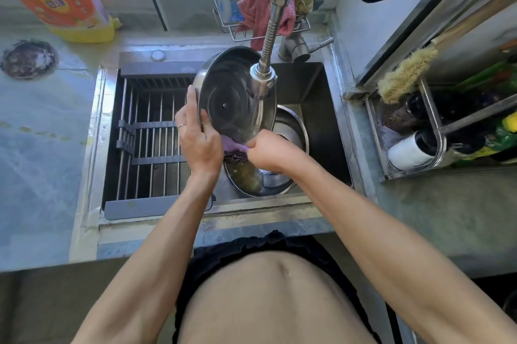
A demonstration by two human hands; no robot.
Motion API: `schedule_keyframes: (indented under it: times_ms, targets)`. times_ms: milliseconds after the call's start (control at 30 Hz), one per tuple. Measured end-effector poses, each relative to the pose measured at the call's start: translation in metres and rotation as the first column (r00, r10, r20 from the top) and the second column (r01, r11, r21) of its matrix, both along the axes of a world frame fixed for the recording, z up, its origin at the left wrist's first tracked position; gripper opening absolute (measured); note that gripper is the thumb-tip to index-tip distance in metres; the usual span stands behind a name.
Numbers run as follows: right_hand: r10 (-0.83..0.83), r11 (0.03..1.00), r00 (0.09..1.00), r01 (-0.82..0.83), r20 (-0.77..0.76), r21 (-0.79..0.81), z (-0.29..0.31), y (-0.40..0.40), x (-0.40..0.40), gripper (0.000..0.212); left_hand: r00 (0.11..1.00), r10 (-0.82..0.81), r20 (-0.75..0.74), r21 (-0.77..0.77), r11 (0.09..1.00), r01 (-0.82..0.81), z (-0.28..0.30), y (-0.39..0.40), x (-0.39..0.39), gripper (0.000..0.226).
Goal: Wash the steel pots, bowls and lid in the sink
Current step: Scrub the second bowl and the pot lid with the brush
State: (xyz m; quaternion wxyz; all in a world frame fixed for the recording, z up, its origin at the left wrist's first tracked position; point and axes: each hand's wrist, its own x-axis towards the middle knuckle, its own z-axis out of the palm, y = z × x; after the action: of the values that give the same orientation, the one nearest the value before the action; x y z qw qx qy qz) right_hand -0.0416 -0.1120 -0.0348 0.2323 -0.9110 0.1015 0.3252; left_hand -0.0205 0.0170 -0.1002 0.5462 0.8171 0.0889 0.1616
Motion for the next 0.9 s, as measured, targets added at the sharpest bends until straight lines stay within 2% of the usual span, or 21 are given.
schedule_keyframes:
  times_ms: [100,167,233,333,400,467,500,567,667,767,833,900]
  targets:
    - [0.007,0.98,1.0,-0.003,0.019,-0.2,-0.009,-0.012,-0.002,0.031,0.999,-0.052,0.013,0.012,0.999,0.052,0.002,0.005,-0.006,0.05]
    - [0.072,0.933,0.995,-0.043,0.069,-0.358,-0.011,-0.019,-0.002,0.036,0.993,-0.116,0.017,0.064,0.991,0.115,0.001,0.006,-0.016,0.051]
    - [0.137,0.893,0.986,-0.083,0.091,-0.442,-0.012,-0.019,-0.001,0.04,0.992,-0.129,0.007,0.073,0.989,0.128,-0.003,0.007,-0.023,0.051]
    - [0.072,0.942,0.997,-0.055,0.04,-0.33,-0.012,-0.011,-0.006,0.037,0.997,-0.069,-0.024,0.024,0.997,0.07,-0.002,0.006,-0.018,0.05]
    - [-0.002,0.99,0.998,-0.007,-0.065,-0.141,-0.008,-0.002,-0.008,0.029,0.997,-0.07,-0.016,0.021,0.997,0.07,-0.002,0.005,-0.015,0.051]
    - [-0.097,0.994,0.981,0.105,-0.168,0.039,-0.005,0.002,-0.006,0.028,0.997,-0.083,-0.013,0.029,0.996,0.083,-0.005,0.003,-0.013,0.051]
    - [-0.139,0.984,0.971,0.158,-0.196,0.085,-0.005,0.002,-0.005,0.028,0.996,-0.087,-0.015,0.032,0.996,0.087,-0.006,0.002,-0.012,0.051]
    - [-0.123,0.987,0.973,0.141,-0.193,0.082,-0.005,0.001,-0.004,0.026,0.997,-0.079,-0.016,0.016,0.997,0.08,-0.008,0.002,-0.009,0.052]
    - [-0.124,0.989,0.99,0.119,-0.061,-0.089,-0.016,-0.01,-0.006,0.027,0.997,-0.074,0.003,-0.024,0.997,0.074,-0.004,0.005,-0.006,0.052]
    - [-0.117,0.948,0.978,0.162,0.173,-0.274,-0.032,-0.024,-0.009,0.031,0.997,-0.077,-0.023,-0.058,0.995,0.076,0.002,0.0,-0.013,0.051]
    - [-0.169,0.945,0.923,0.251,0.347,-0.208,-0.04,-0.029,-0.014,0.028,0.994,-0.01,-0.113,-0.173,0.985,-0.01,0.006,-0.004,-0.016,0.05]
    - [-0.373,0.916,0.841,0.401,0.392,0.011,-0.046,-0.031,-0.017,0.022,0.979,0.019,-0.204,-0.277,0.958,-0.076,0.009,-0.008,-0.018,0.051]
